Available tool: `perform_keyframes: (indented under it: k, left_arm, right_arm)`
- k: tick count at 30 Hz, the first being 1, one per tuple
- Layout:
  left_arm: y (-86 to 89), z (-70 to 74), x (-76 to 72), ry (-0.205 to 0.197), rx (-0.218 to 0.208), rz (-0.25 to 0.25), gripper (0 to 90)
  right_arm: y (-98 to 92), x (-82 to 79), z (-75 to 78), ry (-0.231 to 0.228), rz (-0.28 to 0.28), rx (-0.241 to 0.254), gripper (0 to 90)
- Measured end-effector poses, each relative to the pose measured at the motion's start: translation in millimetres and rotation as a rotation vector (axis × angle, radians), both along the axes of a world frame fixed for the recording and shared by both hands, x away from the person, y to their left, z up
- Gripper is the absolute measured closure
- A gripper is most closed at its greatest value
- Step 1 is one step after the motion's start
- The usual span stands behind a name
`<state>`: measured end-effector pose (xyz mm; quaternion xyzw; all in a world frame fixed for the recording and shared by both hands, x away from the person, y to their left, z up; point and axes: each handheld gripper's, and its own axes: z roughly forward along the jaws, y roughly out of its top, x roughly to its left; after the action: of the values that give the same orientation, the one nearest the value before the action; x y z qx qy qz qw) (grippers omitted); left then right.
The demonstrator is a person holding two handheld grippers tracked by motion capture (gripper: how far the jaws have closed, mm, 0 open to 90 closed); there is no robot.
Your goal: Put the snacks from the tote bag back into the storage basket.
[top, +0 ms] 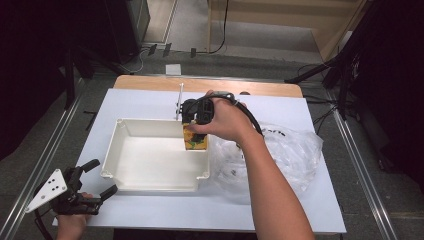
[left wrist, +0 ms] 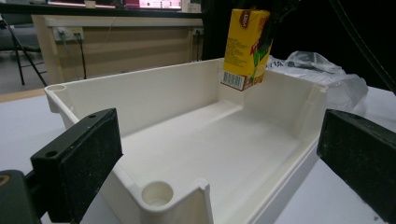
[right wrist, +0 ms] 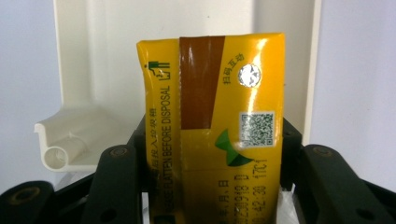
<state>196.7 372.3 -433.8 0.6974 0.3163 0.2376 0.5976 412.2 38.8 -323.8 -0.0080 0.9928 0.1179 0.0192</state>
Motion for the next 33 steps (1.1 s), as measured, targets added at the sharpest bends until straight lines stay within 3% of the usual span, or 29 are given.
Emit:
perform_keyframes:
  k: [33]
  left_arm:
    - [0.4,-0.1,0.0,0.0,-0.003,0.003,0.6]
  right_arm:
    - [3.0,1.4,-26.0,0.009,0.005,-0.008,52.3]
